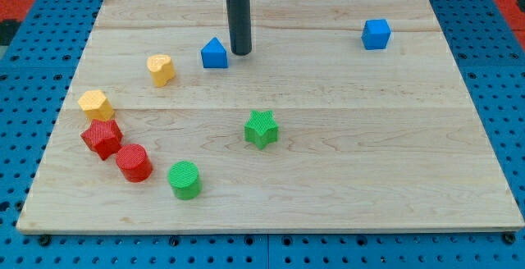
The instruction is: Nudge the blue triangle up a bit
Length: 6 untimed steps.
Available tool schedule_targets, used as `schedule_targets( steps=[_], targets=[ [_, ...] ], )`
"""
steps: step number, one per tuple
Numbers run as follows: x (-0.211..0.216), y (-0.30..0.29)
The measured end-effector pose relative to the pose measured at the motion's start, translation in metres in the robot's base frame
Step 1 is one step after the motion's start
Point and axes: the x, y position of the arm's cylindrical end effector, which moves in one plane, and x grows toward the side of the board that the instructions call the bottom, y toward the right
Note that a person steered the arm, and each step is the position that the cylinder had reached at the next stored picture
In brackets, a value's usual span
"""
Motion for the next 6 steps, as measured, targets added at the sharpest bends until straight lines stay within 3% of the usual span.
schedule_targets(
  steps=[1, 2, 3, 6],
  targets=[
    [0.013, 0.027],
    [0.056, 0.023],
    [0.059, -0.030],
    [0.012, -0.072]
  ],
)
